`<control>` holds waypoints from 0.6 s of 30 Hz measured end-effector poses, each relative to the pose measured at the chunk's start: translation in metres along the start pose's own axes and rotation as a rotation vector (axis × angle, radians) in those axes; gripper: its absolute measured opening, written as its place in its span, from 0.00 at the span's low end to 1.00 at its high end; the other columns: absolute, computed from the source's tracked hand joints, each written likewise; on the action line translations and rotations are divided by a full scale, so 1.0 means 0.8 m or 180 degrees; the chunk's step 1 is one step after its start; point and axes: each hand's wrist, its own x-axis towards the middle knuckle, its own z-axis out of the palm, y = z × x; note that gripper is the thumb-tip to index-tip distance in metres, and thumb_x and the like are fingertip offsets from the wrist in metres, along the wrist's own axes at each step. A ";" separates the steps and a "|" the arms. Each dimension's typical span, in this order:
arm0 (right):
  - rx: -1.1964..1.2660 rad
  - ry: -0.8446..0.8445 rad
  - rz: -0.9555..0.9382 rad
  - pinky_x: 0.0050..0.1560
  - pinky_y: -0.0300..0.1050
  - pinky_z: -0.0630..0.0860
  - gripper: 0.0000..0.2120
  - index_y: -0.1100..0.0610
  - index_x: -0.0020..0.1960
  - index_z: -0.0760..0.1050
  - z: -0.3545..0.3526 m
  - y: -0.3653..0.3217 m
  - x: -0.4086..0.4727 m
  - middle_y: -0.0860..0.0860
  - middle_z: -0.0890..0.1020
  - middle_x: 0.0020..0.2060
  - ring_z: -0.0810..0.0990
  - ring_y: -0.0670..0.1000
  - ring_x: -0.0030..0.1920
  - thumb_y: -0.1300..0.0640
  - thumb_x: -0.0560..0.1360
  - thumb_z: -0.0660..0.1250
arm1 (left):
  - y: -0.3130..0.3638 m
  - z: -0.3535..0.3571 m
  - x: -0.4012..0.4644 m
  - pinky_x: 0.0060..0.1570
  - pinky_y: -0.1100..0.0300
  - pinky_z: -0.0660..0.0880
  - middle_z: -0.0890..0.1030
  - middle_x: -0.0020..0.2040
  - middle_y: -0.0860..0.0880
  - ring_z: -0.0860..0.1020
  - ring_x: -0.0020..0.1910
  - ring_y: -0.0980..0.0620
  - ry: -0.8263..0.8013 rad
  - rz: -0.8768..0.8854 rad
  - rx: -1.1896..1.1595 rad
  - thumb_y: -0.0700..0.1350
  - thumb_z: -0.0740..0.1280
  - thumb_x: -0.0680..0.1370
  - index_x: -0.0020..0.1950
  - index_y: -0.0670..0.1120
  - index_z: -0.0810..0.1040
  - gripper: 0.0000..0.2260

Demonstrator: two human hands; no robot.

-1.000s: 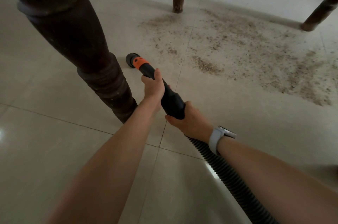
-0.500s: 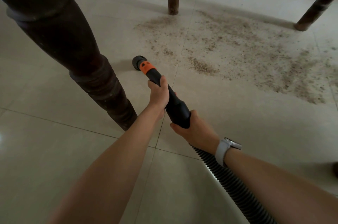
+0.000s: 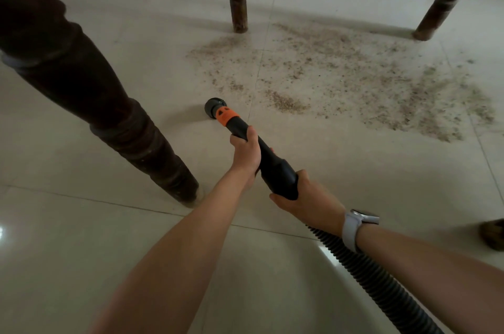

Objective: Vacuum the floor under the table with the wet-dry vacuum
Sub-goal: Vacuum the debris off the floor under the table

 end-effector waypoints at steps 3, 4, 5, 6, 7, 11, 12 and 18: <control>0.0016 0.0026 0.0008 0.39 0.43 0.75 0.22 0.55 0.56 0.63 -0.001 0.008 -0.007 0.50 0.77 0.44 0.78 0.50 0.40 0.41 0.74 0.66 | -0.005 0.007 -0.001 0.57 0.46 0.75 0.74 0.53 0.43 0.79 0.42 0.44 -0.0018 -0.0045 0.0083 0.50 0.54 0.82 0.75 0.43 0.47 0.26; -0.0003 0.0042 0.0027 0.38 0.42 0.74 0.21 0.54 0.54 0.62 -0.001 0.010 -0.010 0.50 0.77 0.43 0.77 0.50 0.39 0.41 0.74 0.66 | -0.005 0.009 -0.004 0.57 0.45 0.76 0.74 0.52 0.44 0.79 0.40 0.45 -0.0037 -0.0068 0.0113 0.50 0.54 0.82 0.75 0.43 0.47 0.26; -0.0009 0.0060 0.0052 0.36 0.42 0.72 0.21 0.54 0.53 0.61 0.000 0.013 -0.013 0.50 0.77 0.42 0.76 0.50 0.37 0.41 0.74 0.65 | -0.007 0.012 -0.006 0.55 0.46 0.76 0.73 0.49 0.46 0.78 0.38 0.46 -0.0060 -0.0069 0.0109 0.50 0.54 0.83 0.75 0.43 0.47 0.26; 0.0008 0.0086 0.0072 0.36 0.42 0.72 0.21 0.53 0.52 0.61 0.001 0.015 -0.016 0.49 0.76 0.41 0.76 0.49 0.37 0.41 0.74 0.66 | -0.008 0.014 -0.008 0.54 0.47 0.77 0.72 0.46 0.47 0.77 0.36 0.47 -0.0088 -0.0070 0.0107 0.49 0.54 0.83 0.75 0.42 0.47 0.26; 0.0037 0.0113 0.0089 0.36 0.42 0.72 0.20 0.53 0.52 0.61 0.001 0.016 -0.018 0.49 0.76 0.41 0.76 0.49 0.37 0.41 0.74 0.66 | -0.010 0.015 -0.009 0.53 0.48 0.77 0.71 0.44 0.48 0.77 0.35 0.48 -0.0115 -0.0074 0.0095 0.49 0.54 0.83 0.75 0.42 0.47 0.25; 0.0104 0.0193 0.0149 0.36 0.42 0.72 0.20 0.53 0.51 0.61 0.002 0.016 -0.019 0.49 0.76 0.40 0.77 0.50 0.38 0.40 0.73 0.66 | -0.008 0.021 -0.006 0.55 0.47 0.76 0.71 0.43 0.47 0.76 0.37 0.46 -0.0173 -0.0089 0.0221 0.49 0.55 0.82 0.74 0.41 0.48 0.26; 0.0149 0.0181 0.0168 0.34 0.41 0.71 0.20 0.53 0.51 0.61 0.003 0.015 -0.017 0.48 0.75 0.39 0.77 0.50 0.37 0.40 0.73 0.66 | -0.007 0.022 -0.004 0.56 0.45 0.76 0.71 0.43 0.47 0.77 0.38 0.45 -0.0156 -0.0072 0.0287 0.50 0.55 0.82 0.74 0.40 0.48 0.26; 0.0372 0.0053 0.0162 0.37 0.41 0.71 0.21 0.55 0.54 0.62 0.006 0.002 -0.002 0.50 0.76 0.42 0.77 0.50 0.39 0.41 0.73 0.66 | 0.002 0.013 0.012 0.58 0.45 0.75 0.71 0.64 0.41 0.78 0.54 0.40 -0.0037 -0.0035 0.0451 0.52 0.56 0.82 0.76 0.44 0.47 0.28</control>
